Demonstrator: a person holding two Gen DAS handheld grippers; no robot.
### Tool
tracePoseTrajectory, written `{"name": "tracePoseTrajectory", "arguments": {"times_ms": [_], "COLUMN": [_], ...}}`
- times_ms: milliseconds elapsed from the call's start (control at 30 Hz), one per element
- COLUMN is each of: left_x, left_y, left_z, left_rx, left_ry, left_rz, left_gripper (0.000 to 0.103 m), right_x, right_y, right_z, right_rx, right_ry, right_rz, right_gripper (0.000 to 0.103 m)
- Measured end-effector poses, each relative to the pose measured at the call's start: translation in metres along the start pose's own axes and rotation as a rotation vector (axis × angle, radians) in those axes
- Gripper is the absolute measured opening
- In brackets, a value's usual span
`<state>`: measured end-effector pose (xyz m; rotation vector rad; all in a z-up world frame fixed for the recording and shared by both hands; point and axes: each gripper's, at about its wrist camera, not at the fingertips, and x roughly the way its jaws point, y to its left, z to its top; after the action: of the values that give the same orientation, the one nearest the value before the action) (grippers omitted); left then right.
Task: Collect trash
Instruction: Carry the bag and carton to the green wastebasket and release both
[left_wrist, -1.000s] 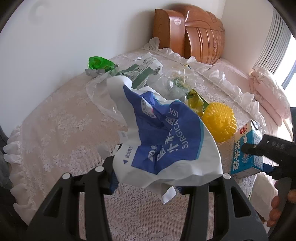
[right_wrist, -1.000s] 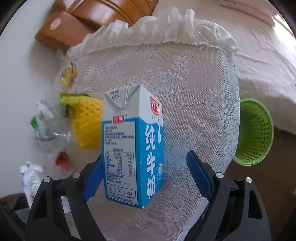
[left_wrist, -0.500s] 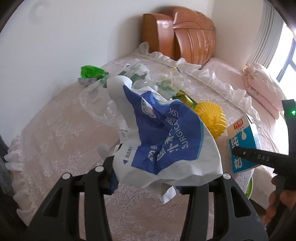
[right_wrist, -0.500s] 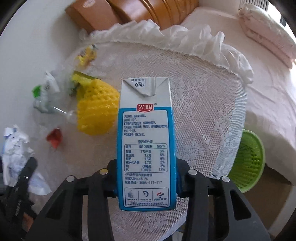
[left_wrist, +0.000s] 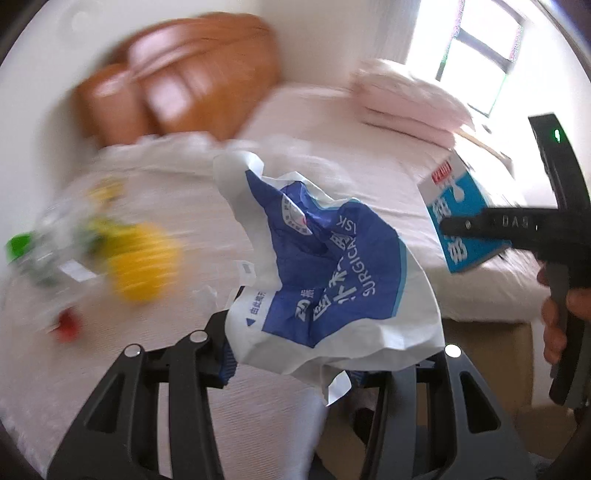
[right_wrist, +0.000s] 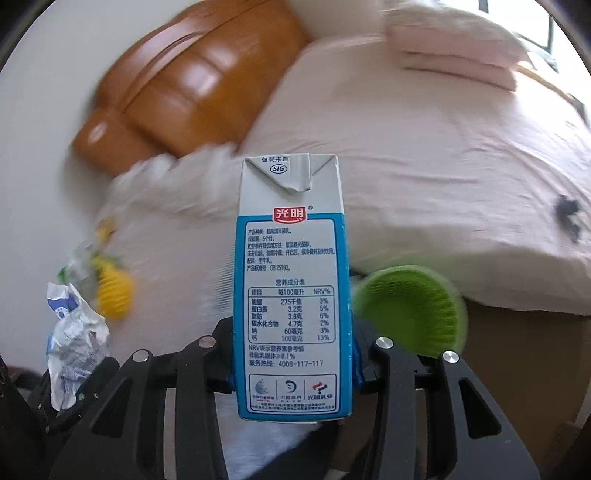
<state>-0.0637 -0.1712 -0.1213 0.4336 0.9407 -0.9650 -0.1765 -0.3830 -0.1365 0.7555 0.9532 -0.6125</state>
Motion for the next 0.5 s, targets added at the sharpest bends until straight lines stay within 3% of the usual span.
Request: {"name": "tracePoseTrajectory", "arguments": {"times_ms": [100,333,500], "left_x": [0.034,0.14,0.181], "left_y": [-0.048,-0.144,-0.166], "left_z": [0.012,0.009,0.0], "left_rx": [0.06,0.105,0.069], "left_ry": [0.049,0.236,0.308], "left_rz": [-0.046,-0.115,-0.106], "left_gripper": [0.045,0.046,0.064], "right_x": [-0.008,-0.006,0.014], "right_y": [-0.059,-0.142,-0.169], "right_z": [0.008,0.017,0.009], "right_rx": [0.034,0.01,-0.034], "right_ry": [0.0,0.032,0.092], "right_rz": [-0.024,-0.04,-0.012], "right_gripper": [0.042,0.043,0.043]}}
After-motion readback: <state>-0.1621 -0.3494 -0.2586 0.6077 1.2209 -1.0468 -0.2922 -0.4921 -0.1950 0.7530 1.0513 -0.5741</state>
